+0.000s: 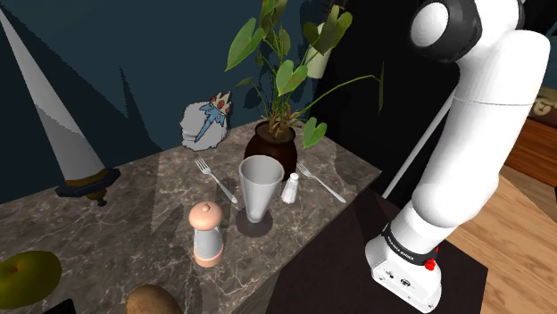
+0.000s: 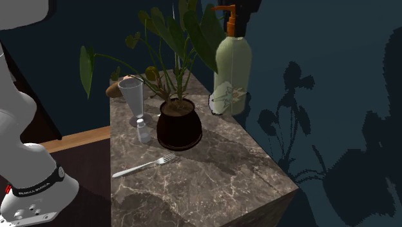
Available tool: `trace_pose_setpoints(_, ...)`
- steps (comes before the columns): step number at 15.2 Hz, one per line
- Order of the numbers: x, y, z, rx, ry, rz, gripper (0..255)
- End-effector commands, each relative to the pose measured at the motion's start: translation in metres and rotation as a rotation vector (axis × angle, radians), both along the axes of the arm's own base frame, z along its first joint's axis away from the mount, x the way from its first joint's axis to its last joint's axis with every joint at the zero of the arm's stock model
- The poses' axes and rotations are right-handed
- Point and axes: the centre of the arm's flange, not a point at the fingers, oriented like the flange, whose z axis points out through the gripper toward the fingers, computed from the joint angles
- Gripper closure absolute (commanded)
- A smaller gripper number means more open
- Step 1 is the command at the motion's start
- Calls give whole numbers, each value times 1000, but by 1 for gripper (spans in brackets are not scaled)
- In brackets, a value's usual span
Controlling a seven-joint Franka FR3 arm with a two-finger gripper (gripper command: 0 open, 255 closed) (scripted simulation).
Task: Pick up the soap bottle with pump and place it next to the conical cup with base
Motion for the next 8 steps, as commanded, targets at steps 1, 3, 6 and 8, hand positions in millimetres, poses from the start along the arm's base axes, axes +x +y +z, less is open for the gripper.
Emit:
trace_pose_setpoints(1, -8, 10, 4, 0, 0, 0, 255)
trace_pose_setpoints(3, -25, 30, 4, 0, 0, 0, 255)
trace_pose_setpoints(6, -51, 60, 5, 0, 0, 0, 255)
trace_pose_setpoints(8, -68, 81, 5, 0, 0, 0, 255)
